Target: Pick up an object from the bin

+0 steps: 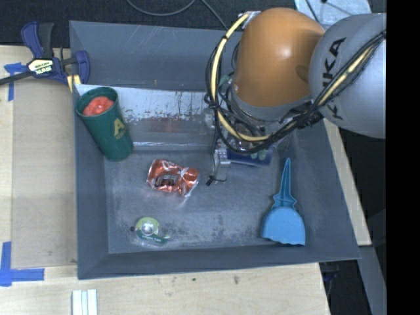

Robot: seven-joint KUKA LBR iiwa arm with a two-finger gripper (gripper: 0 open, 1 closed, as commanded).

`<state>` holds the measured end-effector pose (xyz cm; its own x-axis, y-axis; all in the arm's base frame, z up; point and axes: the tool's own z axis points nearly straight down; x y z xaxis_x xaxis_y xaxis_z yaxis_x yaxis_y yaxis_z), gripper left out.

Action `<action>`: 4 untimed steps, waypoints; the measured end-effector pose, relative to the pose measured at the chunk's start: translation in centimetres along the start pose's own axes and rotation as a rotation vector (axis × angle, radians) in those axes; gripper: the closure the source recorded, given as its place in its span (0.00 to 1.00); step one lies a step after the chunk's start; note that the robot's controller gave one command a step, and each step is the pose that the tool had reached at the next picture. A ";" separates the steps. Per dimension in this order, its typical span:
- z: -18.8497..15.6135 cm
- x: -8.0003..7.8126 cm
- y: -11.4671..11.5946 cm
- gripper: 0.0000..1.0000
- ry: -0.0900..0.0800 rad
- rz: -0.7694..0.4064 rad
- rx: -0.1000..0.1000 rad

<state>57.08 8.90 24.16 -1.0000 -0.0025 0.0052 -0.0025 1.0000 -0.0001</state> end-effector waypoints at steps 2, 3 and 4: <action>-0.5 -0.1 -0.1 1.00 -0.009 0.003 -0.001; 3.9 -0.8 -0.7 1.00 -0.018 0.008 -0.002; 9.2 -1.3 1.2 1.00 -0.013 0.146 -0.002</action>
Offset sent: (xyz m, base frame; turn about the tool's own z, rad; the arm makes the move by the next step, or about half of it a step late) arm 0.0000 0.0000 0.0000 0.0000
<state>58.37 10.08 14.98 -0.9897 0.1426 -0.0081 0.1426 0.9898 0.0019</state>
